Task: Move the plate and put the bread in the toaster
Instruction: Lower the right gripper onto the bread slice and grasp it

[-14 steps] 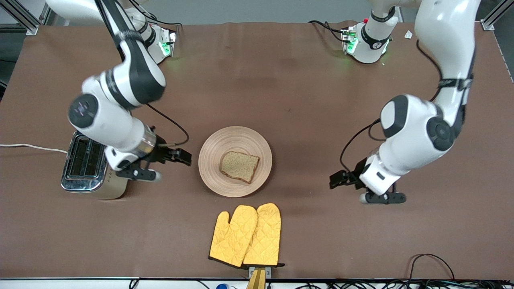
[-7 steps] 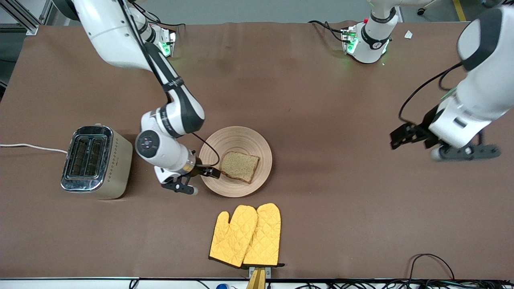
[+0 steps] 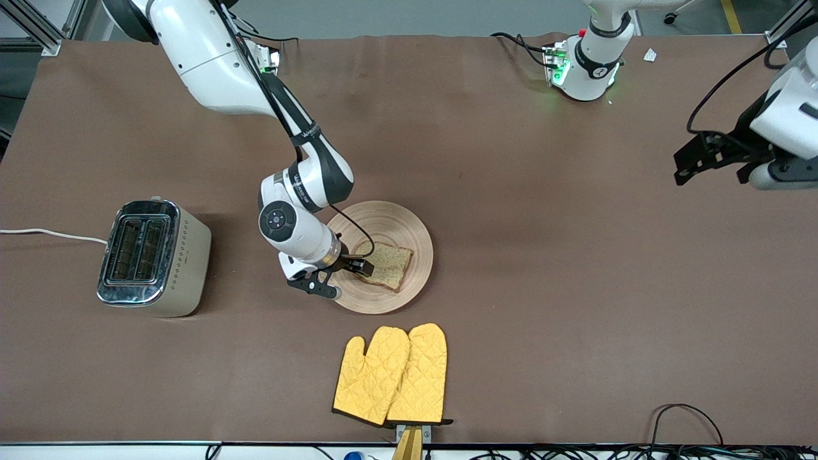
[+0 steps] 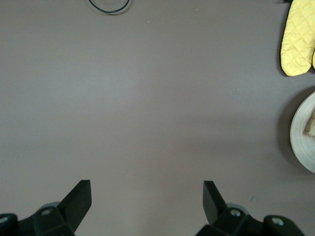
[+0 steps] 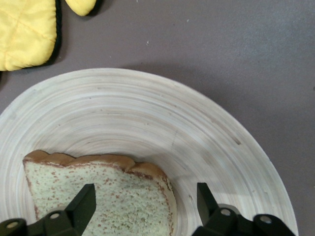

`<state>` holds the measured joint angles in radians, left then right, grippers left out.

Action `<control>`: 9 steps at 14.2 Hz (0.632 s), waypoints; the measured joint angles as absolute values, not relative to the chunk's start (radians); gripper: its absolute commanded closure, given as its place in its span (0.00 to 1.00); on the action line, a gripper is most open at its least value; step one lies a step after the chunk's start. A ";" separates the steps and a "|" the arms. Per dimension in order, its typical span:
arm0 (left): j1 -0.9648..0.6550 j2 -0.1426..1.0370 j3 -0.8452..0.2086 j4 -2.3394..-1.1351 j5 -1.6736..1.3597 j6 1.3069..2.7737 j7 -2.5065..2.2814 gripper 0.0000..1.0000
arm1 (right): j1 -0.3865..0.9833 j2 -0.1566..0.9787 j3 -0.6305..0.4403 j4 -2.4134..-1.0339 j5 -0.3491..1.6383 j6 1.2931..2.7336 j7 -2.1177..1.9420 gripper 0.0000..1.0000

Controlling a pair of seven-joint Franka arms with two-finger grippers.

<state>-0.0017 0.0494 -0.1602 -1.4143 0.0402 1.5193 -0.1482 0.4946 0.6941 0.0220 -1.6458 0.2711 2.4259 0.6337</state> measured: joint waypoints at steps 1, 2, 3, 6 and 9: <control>0.003 0.034 -0.156 -1.419 0.036 1.499 -0.138 0.00 | 0.495 0.695 0.021 -1.657 0.271 2.432 0.637 0.40; 0.010 0.018 -0.151 -1.430 0.020 1.484 -0.130 0.00 | 0.495 0.695 0.020 -1.672 0.271 2.446 0.637 0.47; 0.023 0.001 -0.147 -1.448 -0.002 1.478 -0.123 0.00 | 0.495 0.696 0.019 -1.685 0.271 2.458 0.637 0.54; 0.052 -0.031 -0.139 -1.498 -0.033 1.476 -0.113 0.00 | 0.498 0.694 0.022 -1.687 0.276 2.473 0.657 0.80; 0.052 -0.037 -0.142 -1.508 -0.034 1.476 -0.113 0.00 | 0.506 0.694 0.019 -1.687 0.276 2.476 0.680 1.00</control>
<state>0.0522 -0.0374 -0.1415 -1.5082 -0.0341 1.4763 -0.1129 0.5057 0.6936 0.0193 -1.6874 0.2762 2.4757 0.6805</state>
